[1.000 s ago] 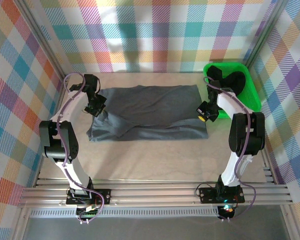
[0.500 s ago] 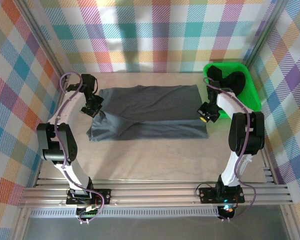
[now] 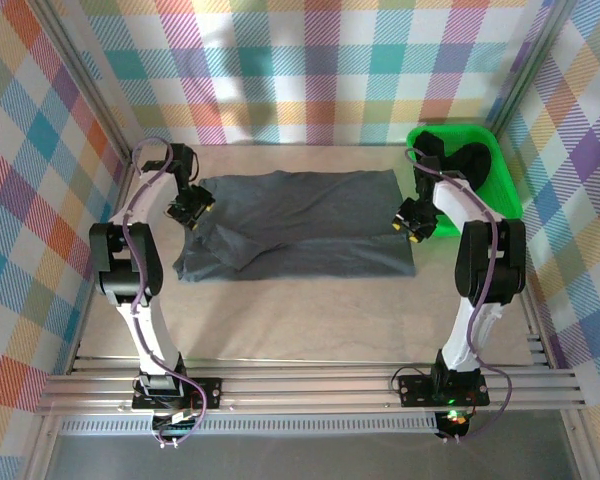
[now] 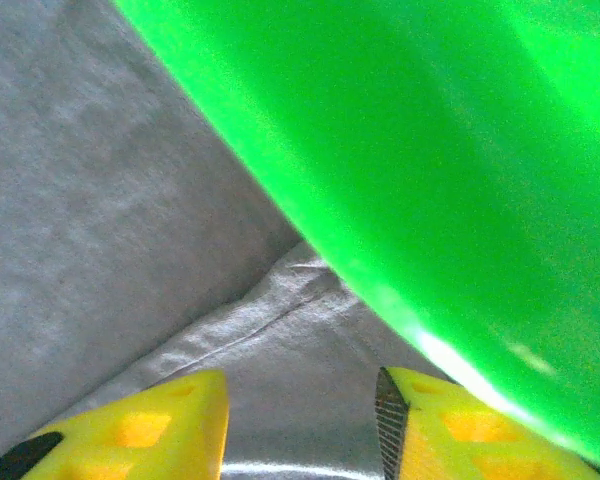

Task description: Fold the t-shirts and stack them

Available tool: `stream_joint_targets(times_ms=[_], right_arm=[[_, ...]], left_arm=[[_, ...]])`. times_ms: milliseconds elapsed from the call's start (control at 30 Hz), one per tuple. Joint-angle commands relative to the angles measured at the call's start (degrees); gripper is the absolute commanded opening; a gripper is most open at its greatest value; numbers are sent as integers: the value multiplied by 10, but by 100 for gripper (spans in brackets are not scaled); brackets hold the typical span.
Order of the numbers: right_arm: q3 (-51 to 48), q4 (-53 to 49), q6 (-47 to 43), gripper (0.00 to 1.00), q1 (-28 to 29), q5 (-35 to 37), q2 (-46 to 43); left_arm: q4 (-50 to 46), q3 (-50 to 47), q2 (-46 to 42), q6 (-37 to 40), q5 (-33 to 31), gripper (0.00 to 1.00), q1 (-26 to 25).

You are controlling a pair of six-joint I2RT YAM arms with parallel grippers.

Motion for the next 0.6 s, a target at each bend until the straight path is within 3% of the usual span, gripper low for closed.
stream_joint_targets(times_ms=[0, 167, 333, 567], right_arm=[[-11, -27, -21, 45, -2, 2, -52], [-108, 1, -17, 37, 17, -14, -121], [-167, 50, -12, 20, 40, -41, -123], [-140, 46, -22, 16, 52, 0, -25]], left_arm=[[-23, -40, -78, 23, -22, 56, 8], [27, -227, -187, -32, 33, 42, 8], [96, -298, -167, -70, 78, 18, 8], [63, -273, -78, -71, -19, 0, 17]])
